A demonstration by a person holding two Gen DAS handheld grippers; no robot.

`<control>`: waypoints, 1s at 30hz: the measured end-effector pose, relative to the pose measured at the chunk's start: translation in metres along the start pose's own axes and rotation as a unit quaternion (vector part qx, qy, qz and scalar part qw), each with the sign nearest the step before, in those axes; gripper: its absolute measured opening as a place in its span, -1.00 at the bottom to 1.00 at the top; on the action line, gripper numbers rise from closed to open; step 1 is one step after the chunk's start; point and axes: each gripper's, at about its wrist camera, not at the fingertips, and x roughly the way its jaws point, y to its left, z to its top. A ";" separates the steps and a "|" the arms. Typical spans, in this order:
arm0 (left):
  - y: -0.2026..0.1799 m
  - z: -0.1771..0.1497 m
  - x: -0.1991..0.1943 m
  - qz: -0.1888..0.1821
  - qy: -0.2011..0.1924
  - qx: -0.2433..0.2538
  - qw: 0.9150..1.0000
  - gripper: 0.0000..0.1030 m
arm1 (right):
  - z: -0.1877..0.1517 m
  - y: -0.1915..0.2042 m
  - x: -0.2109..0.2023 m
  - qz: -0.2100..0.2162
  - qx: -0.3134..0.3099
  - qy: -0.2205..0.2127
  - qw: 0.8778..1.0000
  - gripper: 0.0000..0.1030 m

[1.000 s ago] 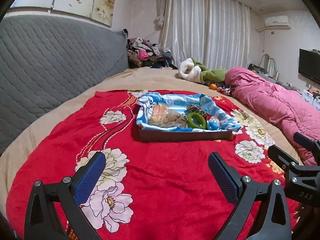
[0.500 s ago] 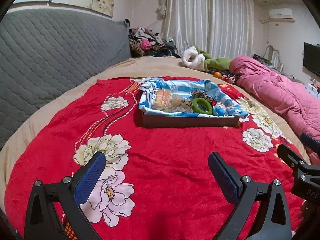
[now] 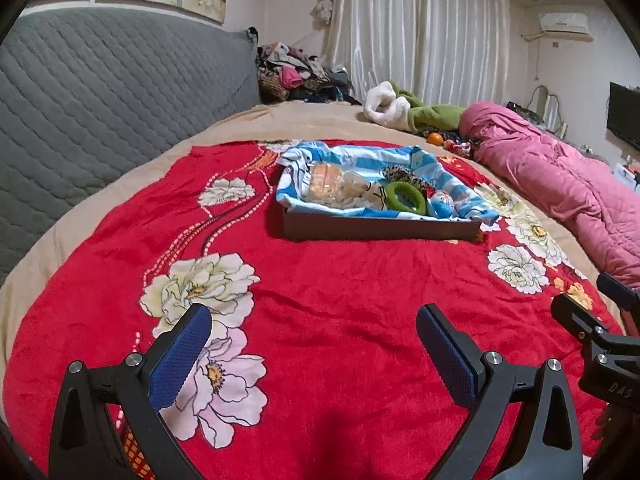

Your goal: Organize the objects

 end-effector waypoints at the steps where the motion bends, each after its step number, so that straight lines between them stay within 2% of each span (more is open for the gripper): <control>1: 0.001 0.000 0.001 -0.001 0.002 -0.002 1.000 0.98 | -0.001 0.000 0.001 0.001 0.001 0.002 1.000 0.97; 7: 0.004 -0.003 0.006 -0.004 0.012 -0.010 1.000 0.98 | -0.006 -0.002 0.007 0.001 0.004 0.015 1.000 0.97; 30: 0.001 -0.020 0.024 0.002 0.035 0.011 0.999 0.98 | -0.024 -0.006 0.017 -0.004 0.004 0.038 0.999 0.97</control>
